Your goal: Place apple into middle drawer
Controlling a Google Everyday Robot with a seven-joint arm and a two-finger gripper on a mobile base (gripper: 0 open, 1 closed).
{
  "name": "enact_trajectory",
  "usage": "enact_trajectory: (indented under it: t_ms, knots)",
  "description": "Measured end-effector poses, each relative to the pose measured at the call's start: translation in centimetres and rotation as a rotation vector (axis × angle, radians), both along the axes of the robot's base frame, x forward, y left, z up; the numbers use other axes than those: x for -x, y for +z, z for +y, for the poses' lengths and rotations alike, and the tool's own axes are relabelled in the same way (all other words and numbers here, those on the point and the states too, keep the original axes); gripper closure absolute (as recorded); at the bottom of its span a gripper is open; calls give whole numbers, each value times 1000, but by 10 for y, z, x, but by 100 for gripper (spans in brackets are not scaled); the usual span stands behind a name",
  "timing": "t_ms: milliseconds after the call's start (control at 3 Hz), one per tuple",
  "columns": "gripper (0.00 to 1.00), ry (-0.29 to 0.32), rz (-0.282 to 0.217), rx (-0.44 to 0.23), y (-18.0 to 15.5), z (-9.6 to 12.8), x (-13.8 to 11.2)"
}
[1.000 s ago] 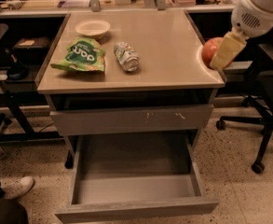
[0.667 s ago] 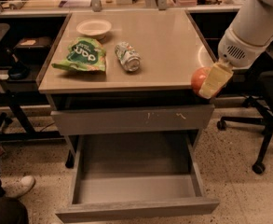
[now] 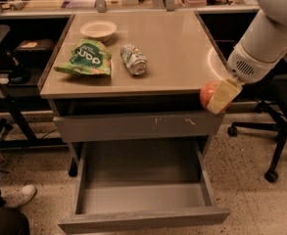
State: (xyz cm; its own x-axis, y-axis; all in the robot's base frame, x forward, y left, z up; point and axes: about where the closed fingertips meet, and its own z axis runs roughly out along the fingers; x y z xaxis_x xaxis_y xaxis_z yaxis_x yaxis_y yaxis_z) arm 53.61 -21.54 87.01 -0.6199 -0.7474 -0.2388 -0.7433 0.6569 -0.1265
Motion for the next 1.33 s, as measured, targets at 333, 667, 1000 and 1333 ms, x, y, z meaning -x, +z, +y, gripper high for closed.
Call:
enact_trajectory:
  t_ms: [333, 667, 1000, 1333]
  knots:
    - [100, -73, 47, -23, -52, 3, 0]
    - [100, -150, 86, -51, -102, 7, -3]
    - [100, -151, 86, -51, -102, 7, -3]
    - [100, -178, 124, -92, -134, 21, 17]
